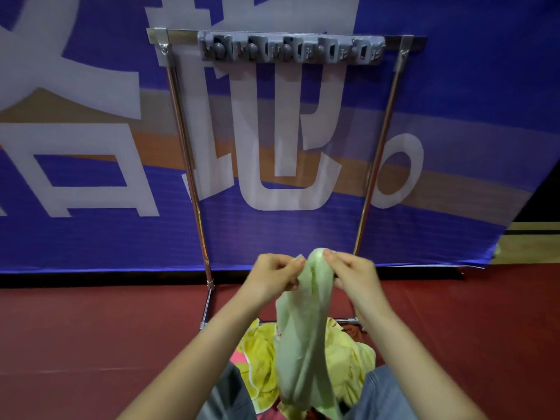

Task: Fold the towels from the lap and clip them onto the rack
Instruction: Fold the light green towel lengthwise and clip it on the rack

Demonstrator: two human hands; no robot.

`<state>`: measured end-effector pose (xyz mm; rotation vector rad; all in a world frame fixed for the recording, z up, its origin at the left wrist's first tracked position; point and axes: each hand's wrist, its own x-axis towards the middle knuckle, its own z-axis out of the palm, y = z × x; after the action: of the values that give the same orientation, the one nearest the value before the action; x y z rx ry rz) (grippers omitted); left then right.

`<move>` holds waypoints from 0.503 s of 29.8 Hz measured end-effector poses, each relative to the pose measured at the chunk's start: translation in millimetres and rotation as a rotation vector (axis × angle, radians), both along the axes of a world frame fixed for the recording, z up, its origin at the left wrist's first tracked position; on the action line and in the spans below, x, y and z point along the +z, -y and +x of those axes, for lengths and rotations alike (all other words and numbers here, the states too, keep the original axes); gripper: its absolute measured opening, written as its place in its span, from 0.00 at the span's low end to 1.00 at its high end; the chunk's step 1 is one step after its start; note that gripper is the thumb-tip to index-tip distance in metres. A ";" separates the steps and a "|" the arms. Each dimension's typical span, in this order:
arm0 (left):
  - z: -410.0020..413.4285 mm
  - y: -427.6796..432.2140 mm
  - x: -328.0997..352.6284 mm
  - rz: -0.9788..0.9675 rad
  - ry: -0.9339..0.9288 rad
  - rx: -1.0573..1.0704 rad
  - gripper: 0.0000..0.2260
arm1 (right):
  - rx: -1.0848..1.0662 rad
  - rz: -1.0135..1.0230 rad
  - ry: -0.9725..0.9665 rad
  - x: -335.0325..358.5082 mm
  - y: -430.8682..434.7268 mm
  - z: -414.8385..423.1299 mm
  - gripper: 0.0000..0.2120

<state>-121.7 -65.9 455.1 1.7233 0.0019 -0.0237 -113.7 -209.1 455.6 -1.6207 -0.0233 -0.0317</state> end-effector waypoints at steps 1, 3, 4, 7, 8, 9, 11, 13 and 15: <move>0.2 1.5 -3.3 0.003 -0.011 -0.009 0.18 | 0.015 -0.027 0.026 -3.5 -6.5 -2.3 0.12; -2.1 1.0 -9.0 0.016 -0.031 -0.017 0.17 | 0.059 -0.076 0.061 -6.8 -16.0 -8.1 0.10; -4.9 -1.0 -10.7 0.012 -0.040 -0.015 0.17 | 0.080 -0.067 0.052 -8.5 -19.8 -10.3 0.11; -10.4 -7.9 -14.2 0.008 -0.079 0.013 0.15 | 0.174 0.023 -0.084 -12.4 -26.1 -18.2 0.21; -11.7 -9.2 -14.4 0.008 -0.094 0.016 0.15 | 0.204 0.023 -0.103 -13.0 -25.1 -20.3 0.23; -13.1 -11.1 -14.9 0.007 -0.102 0.025 0.15 | 0.225 0.017 -0.105 -14.5 -25.5 -22.2 0.24; -14.7 -12.5 -13.9 -0.007 -0.112 0.042 0.16 | 0.266 0.027 -0.097 -13.7 -26.3 -27.6 0.26; -16.9 -13.0 -11.1 -0.012 -0.118 0.053 0.18 | 0.293 0.003 -0.090 -16.1 -27.0 -29.8 0.29; -18.4 -14.2 -11.2 0.024 -0.095 0.021 0.17 | 0.312 0.000 -0.098 -18.2 -26.9 -31.5 0.31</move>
<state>-140.1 -51.7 444.0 1.7445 0.0909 -0.0898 -145.2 -182.2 437.5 -1.6007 -0.2006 0.2878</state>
